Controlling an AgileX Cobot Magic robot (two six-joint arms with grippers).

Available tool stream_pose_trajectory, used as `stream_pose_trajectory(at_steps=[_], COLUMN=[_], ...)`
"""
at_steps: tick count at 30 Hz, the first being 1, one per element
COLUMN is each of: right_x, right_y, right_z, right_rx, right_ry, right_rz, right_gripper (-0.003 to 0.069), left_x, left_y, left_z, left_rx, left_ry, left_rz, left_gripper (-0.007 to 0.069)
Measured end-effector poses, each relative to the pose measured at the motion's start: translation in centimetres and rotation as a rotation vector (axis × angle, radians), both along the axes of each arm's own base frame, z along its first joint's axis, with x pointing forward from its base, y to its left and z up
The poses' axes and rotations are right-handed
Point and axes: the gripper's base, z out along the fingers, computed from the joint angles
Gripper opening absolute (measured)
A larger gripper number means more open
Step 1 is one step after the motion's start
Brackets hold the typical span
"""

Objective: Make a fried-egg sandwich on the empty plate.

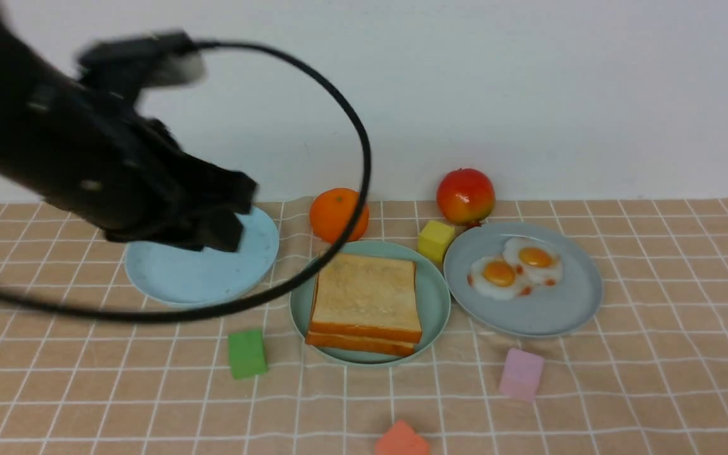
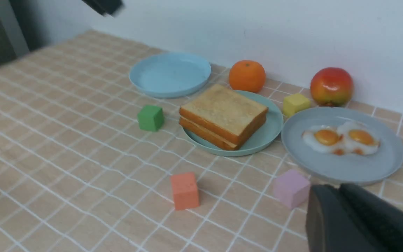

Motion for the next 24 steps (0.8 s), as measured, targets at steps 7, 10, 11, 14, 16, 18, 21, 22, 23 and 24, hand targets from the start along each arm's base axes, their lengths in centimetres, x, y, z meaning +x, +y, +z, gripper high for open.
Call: stream_pose_trajectory(at_steps=[7,10,11,14,16,18,21,22,23,24], right_x=[0.7,0.7,0.8,0.8,0.8,0.8,0.8,0.8,0.8,0.8], right_y=[0.1,0.1,0.1,0.1,0.1,0.1,0.1,0.1,0.1,0.1], right_z=[-2.2,-2.0,-2.0,-2.0,-1.9,-1.9,-1.9,-1.9,-1.9,-1.9], right_rx=[0.043,0.054,0.056,0.059,0.06,0.06,0.06,0.06,0.06,0.06], right_ry=[0.019,0.002,-0.001,-0.004,-0.005,-0.005,-0.005,-0.005,-0.005,-0.005], right_rz=[-0.026,-0.032,-0.033,-0.034,-0.035,-0.035,-0.035,-0.035,-0.035,-0.035], right_gripper=[0.0075,0.0078,0.008,0.0084,0.0087,0.009,0.0095,0.0096,0.0096,0.0096], left_x=[-10.0,-13.6,-14.6,-18.3,-20.3,-22.2,-24.3,-24.9,-24.9,-25.7], left_y=[3.4,4.7,5.0,6.4,7.1,7.8,8.6,8.8,8.8,9.1], left_z=[3.6,2.3,2.1,1.9,2.1,2.4,2.5,2.4,2.4,2.4], left_rx=[-0.034,-0.071,-0.091,-0.199,-0.27,-0.324,-0.37,-0.38,-0.38,-0.389], left_ry=[-0.029,0.006,0.004,-0.054,-0.109,-0.158,-0.22,-0.237,-0.237,-0.258], left_rz=[-0.024,0.013,0.03,0.108,0.142,0.159,0.155,0.153,0.153,0.149], left_gripper=[-0.0013,-0.0013,-0.0013,-0.0013,-0.0013,-0.0013,-0.0013,-0.0013,-0.0013,-0.0013])
